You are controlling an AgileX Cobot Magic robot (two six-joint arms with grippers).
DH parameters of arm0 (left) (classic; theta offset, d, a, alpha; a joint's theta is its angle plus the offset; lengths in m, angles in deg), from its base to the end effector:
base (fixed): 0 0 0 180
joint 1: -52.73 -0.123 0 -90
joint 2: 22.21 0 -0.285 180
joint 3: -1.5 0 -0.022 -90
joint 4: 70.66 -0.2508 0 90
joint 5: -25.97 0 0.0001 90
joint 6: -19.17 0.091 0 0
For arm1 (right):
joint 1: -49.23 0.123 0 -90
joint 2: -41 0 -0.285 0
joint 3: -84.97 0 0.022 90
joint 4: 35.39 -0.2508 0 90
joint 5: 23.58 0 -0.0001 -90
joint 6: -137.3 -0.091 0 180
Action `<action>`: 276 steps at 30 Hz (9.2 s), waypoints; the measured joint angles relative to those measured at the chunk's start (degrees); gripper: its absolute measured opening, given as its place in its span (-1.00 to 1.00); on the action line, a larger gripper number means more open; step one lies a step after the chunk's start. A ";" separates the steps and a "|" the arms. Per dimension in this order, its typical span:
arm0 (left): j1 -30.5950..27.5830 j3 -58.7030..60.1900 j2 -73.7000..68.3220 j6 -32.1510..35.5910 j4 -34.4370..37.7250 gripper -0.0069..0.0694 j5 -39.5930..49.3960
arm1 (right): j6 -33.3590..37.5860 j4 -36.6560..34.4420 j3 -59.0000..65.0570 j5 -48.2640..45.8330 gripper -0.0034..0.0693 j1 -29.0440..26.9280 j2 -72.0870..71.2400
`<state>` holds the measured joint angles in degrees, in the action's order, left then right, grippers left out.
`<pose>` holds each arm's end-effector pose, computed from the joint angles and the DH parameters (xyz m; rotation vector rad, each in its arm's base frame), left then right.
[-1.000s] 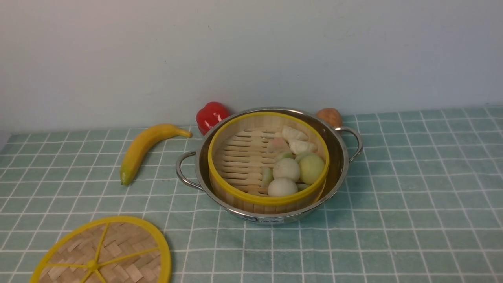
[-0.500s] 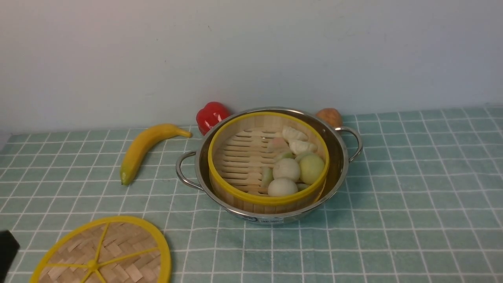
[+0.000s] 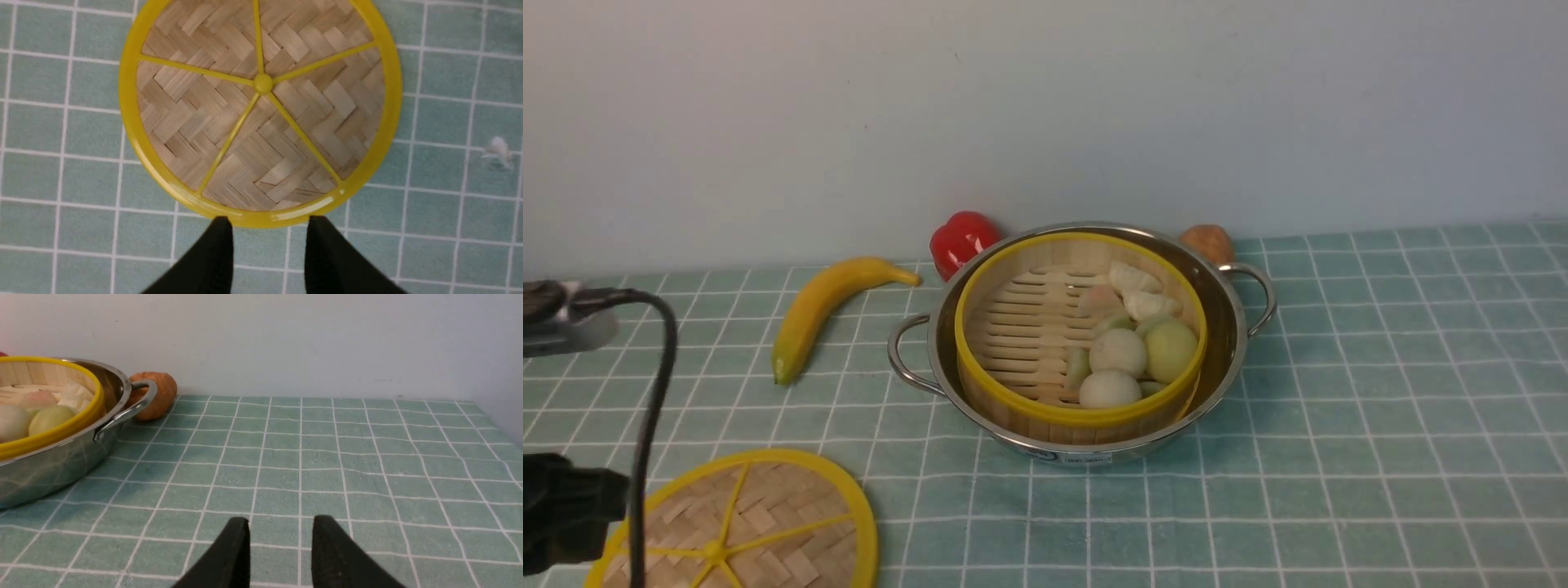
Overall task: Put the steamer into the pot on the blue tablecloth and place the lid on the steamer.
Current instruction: 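Grasp the bamboo steamer lid lying on the table by its centre knob, then place the yellow bamboo steamer lid onto the steamer in the pot with the left gripper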
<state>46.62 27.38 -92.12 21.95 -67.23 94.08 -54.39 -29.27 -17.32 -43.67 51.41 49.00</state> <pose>0.1785 0.0140 0.2999 -0.1037 2.8547 -0.0523 0.0538 -0.0013 0.1787 0.0861 1.8430 0.0653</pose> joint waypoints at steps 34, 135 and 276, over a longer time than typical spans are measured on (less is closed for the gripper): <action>0.00 -3.59 -33.92 3.88 5.09 -0.18 -11.72 | 0.00 -0.10 0.00 0.00 -0.25 0.00 0.00; 37.12 -59.58 -57.79 25.69 -11.42 -0.51 -6.53 | 0.00 -0.10 0.00 0.00 -0.24 0.00 0.00; 35.61 -66.17 -61.71 39.90 -9.59 -0.51 -4.78 | 0.00 -0.04 0.00 0.00 -0.24 0.00 0.00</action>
<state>82.23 -38.79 -153.83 61.86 -76.82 89.30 -54.39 -29.31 -17.32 -43.67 51.41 49.00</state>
